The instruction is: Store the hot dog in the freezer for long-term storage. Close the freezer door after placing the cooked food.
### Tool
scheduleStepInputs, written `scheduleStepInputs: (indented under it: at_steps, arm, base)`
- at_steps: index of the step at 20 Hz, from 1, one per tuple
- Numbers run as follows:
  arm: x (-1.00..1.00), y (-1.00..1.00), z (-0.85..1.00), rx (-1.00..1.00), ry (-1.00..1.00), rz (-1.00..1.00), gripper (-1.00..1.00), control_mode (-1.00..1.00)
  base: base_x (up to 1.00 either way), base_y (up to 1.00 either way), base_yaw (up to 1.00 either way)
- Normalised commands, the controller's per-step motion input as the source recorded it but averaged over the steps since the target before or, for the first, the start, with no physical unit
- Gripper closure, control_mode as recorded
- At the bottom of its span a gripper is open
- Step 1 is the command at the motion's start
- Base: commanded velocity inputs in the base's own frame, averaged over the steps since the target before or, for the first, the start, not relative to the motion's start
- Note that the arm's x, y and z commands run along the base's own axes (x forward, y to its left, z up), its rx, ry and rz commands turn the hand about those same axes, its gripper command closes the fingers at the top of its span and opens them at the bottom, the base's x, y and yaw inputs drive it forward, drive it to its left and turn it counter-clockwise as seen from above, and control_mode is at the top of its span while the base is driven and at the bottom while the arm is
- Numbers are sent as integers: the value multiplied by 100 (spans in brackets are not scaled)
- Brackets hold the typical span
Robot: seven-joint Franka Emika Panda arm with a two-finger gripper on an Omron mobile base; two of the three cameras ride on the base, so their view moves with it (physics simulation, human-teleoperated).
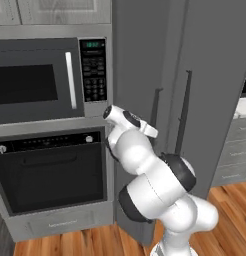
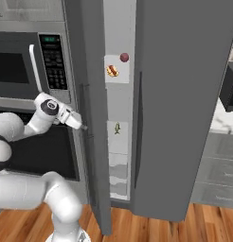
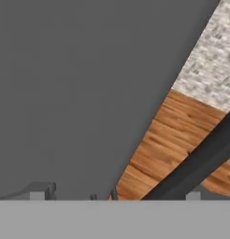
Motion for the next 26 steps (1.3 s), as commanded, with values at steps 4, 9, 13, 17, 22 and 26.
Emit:
scheduleStepInputs:
  at_steps: [4, 9, 13, 17, 22, 26]
  arm:
    - [24, -66, 4, 9, 1, 30, -100, -100]
    - [21, -54, 11, 11, -7, 28, -100, -100]
    - [35, -50, 17, 22, -1, 27, -100, -100]
    - [42, -52, 24, 16, 3, 26, -100, -100]
    - [50, -35, 6, 3, -1, 23, -100, -100]
    - [31, -7, 7, 0, 0, 20, -100, -100]
  base:
    - [0, 0, 0]
    - [0, 0, 0]
    - [0, 0, 0]
    - [0, 0, 0]
    - [0, 0, 0]
    - [0, 0, 0]
